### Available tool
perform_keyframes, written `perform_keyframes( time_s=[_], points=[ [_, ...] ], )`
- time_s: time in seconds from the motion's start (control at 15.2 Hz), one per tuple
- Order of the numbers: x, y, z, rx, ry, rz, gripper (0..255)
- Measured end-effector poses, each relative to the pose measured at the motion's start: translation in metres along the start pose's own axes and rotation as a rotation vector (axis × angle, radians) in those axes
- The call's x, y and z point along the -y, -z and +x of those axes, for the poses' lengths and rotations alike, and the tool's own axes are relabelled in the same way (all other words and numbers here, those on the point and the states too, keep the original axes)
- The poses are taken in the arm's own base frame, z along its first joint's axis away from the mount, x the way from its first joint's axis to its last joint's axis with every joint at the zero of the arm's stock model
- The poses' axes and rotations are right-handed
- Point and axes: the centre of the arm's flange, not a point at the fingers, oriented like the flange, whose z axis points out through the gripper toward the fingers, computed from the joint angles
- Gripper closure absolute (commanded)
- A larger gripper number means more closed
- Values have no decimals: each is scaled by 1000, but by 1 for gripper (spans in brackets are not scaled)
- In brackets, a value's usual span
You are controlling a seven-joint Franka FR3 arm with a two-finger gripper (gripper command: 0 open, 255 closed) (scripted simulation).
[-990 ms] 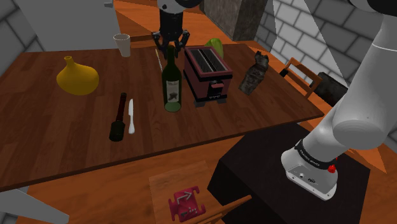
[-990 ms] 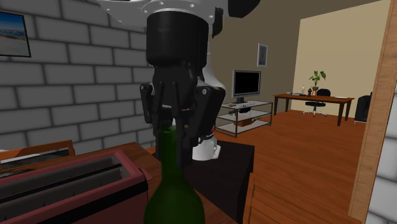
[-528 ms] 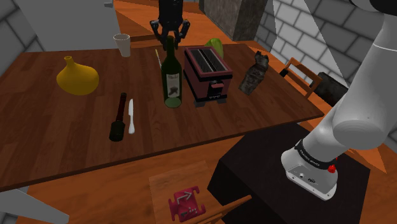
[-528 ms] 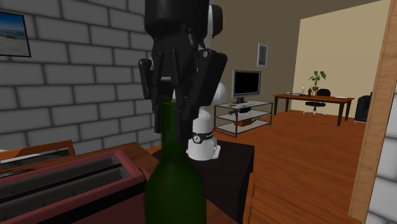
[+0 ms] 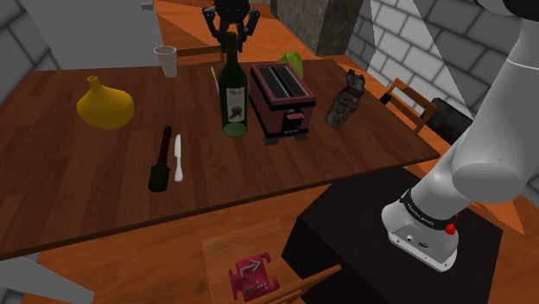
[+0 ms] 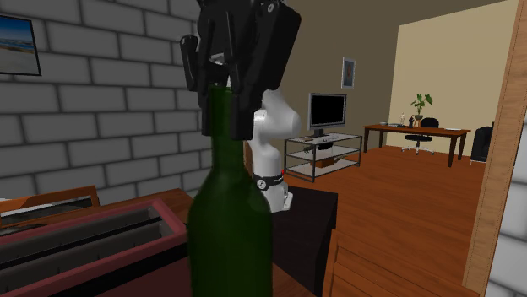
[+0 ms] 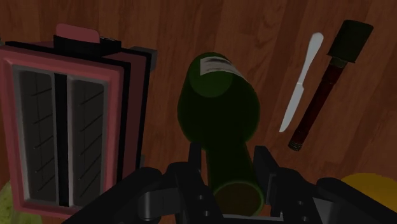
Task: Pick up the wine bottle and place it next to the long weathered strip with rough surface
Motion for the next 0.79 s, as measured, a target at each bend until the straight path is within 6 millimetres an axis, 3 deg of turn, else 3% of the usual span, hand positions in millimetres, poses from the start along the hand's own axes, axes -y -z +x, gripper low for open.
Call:
perform_keyframes(
  time_s=[0.26, 0.79],
  points=[
    [-5, 22, 1, 0, 0, 0, 255],
    [-88, 76, -14, -1, -1, 0, 255]
  ],
)
